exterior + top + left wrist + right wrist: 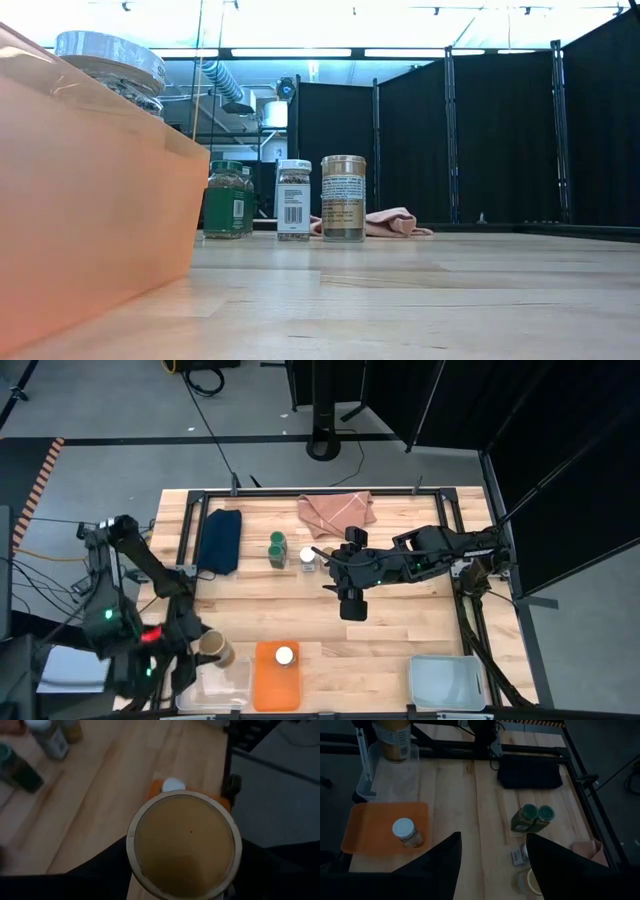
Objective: Sort spices by type
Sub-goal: Put the left gold seasoning bottle into the transparent bin
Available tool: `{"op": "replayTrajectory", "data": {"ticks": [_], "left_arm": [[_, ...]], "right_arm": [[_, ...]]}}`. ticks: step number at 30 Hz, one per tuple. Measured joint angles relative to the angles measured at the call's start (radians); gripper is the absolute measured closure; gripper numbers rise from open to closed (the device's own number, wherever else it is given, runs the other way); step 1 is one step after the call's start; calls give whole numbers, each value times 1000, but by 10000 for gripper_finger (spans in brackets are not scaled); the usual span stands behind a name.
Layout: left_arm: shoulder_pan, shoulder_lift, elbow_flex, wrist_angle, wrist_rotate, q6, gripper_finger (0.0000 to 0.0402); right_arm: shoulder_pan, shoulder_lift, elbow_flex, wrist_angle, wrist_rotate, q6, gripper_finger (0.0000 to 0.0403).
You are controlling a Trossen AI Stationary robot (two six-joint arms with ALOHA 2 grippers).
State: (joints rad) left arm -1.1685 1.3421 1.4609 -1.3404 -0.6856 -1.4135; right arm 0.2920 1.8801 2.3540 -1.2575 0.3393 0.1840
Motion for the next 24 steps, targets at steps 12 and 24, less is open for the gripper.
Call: {"op": "replayTrajectory", "data": {"ticks": [12,24], "left_arm": [[-108,196,0,-42,2,-291,136],[-123,302,-17,-87,1,-506,134]], "right_arm": [[0,0,0,12,0,0,173],[0,0,0,37,0,0,173]]}}
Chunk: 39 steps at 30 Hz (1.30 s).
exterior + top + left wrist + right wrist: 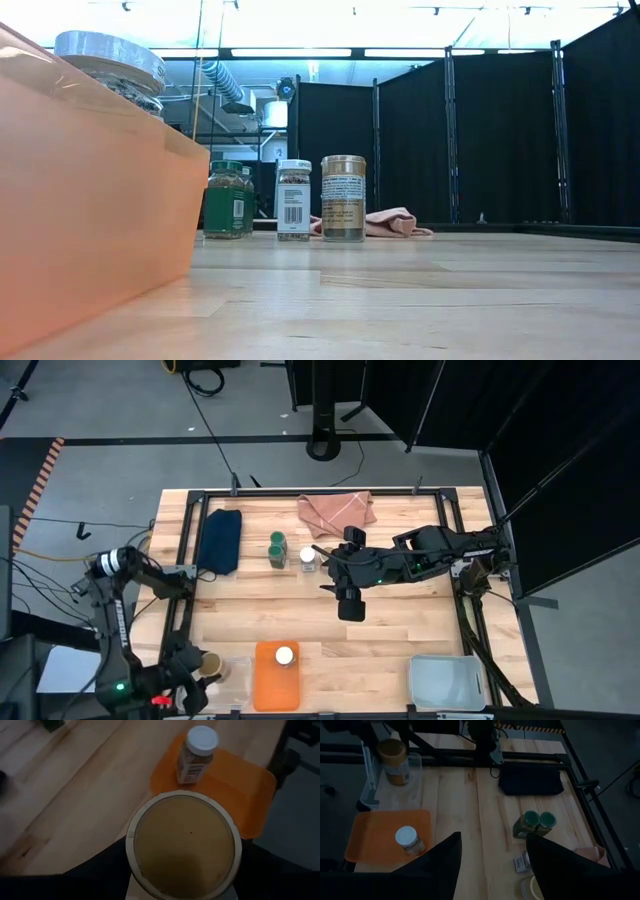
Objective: Sort spices by type
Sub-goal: Put the left gold seasoning bottle into the transparent bin
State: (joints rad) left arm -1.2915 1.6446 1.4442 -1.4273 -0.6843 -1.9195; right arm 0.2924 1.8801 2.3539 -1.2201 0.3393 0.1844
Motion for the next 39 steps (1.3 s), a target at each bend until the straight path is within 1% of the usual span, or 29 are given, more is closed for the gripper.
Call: {"op": "replayTrajectory", "data": {"ticks": [5,10,16,22,25,31,34,37,39], "left_arm": [[0,6,-56,31,-12,-105,134],[7,6,-99,69,-24,-138,134],[37,6,-140,156,-35,-125,134],[73,6,-141,181,-39,-43,133],[83,6,-141,203,-22,5,133],[84,6,-141,206,3,0,133],[80,4,-141,180,24,-69,134],[76,4,-141,143,128,-137,137],[55,4,-141,133,152,-185,136]], "right_arm": [[0,0,0,0,0,0,173],[0,0,0,0,0,0,173],[0,0,0,-12,0,-1,173],[0,0,0,-12,0,-9,173],[0,0,0,-12,0,-18,173],[-2,0,0,-12,0,-25,173],[-2,0,0,-12,0,-30,173],[-2,0,0,-12,0,-31,173],[-2,0,0,-12,0,-31,173]]}}
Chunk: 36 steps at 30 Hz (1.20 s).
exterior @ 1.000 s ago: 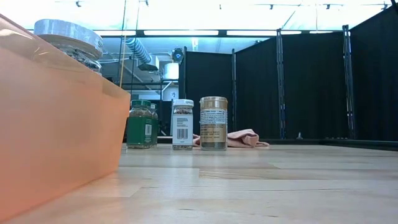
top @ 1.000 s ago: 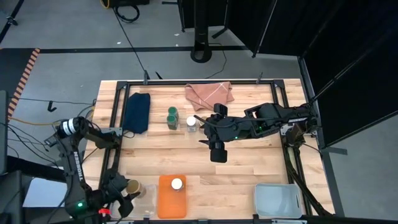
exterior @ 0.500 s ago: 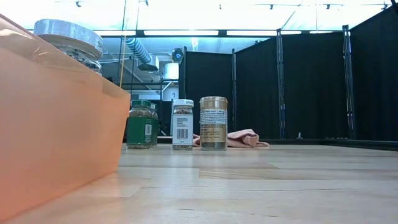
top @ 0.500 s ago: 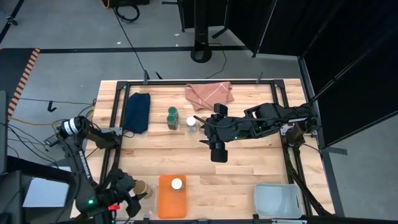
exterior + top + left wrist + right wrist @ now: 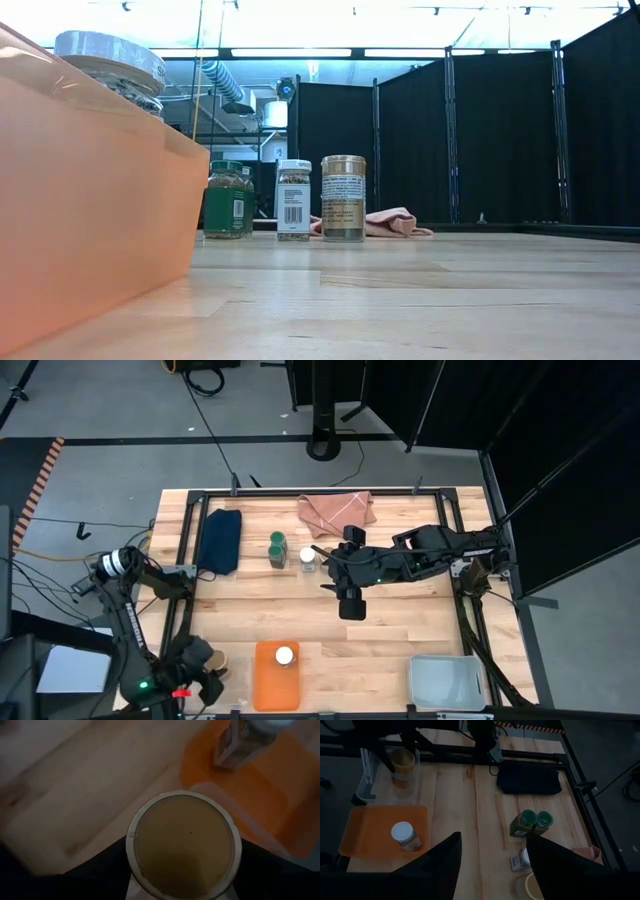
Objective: Sort spices by type
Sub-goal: Put the left gold seasoning bottle into the transparent bin
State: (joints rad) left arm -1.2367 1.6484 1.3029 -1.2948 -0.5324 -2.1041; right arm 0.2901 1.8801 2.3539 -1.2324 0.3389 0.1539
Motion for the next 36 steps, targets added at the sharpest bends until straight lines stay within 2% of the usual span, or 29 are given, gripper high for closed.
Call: {"op": "replayTrajectory", "data": {"ticks": [5,7,10,36], "left_arm": [[-66,0,0,-81,3,-195,138],[-85,0,0,-101,40,-222,138],[-100,3,0,-108,97,-226,136],[-113,119,1,-92,100,-195,127]], "right_arm": [[-1,0,0,0,0,-8,173],[-1,0,0,0,0,-8,173],[-6,0,0,0,0,-8,173],[-55,0,0,3,0,-8,173]]}}
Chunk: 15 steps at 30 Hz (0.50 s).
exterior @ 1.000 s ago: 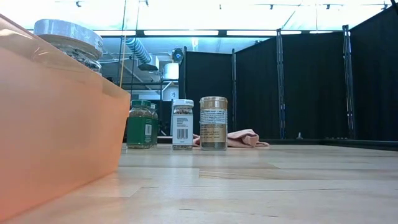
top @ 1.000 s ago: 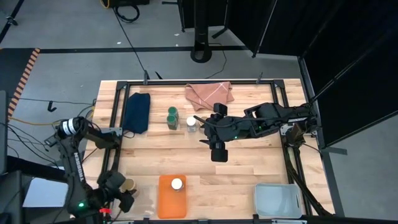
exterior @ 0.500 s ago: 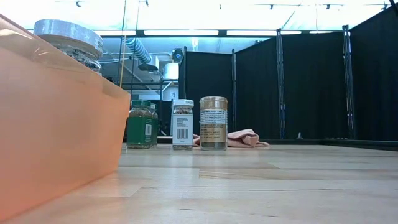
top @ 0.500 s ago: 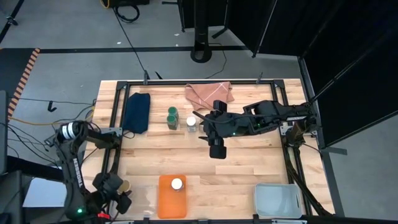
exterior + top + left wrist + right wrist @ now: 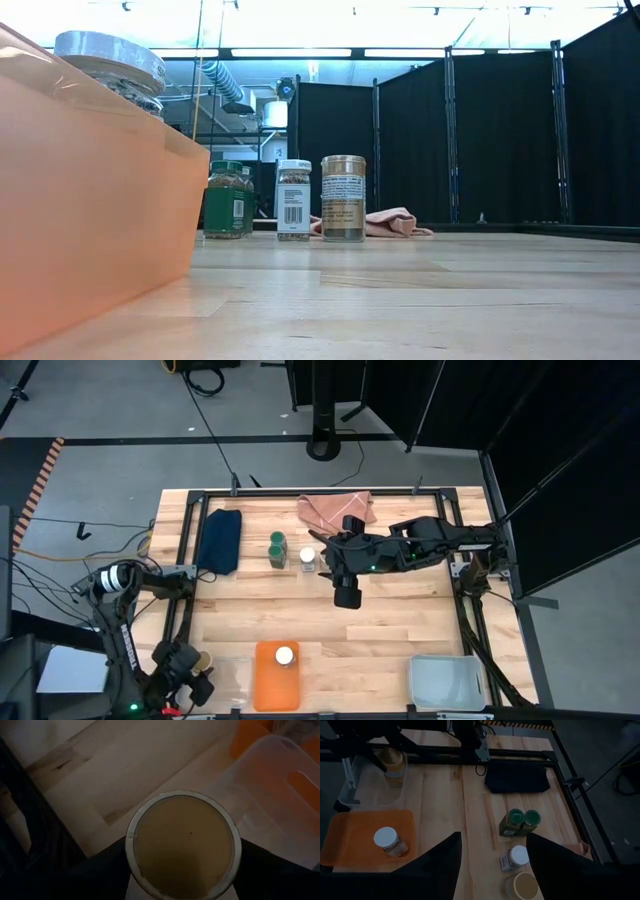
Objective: Sort spices by type
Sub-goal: Put the left gold seasoning bottle into the transparent bin
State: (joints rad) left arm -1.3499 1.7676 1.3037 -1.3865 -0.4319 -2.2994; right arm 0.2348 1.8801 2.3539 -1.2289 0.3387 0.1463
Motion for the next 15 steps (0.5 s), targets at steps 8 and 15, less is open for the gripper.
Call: {"op": "replayTrajectory", "data": {"ticks": [8,15], "left_arm": [[0,0,2,50,19,42,90],[0,0,2,53,38,45,77]], "right_arm": [[0,0,0,0,0,0,170],[0,0,0,1,0,0,167]]}}
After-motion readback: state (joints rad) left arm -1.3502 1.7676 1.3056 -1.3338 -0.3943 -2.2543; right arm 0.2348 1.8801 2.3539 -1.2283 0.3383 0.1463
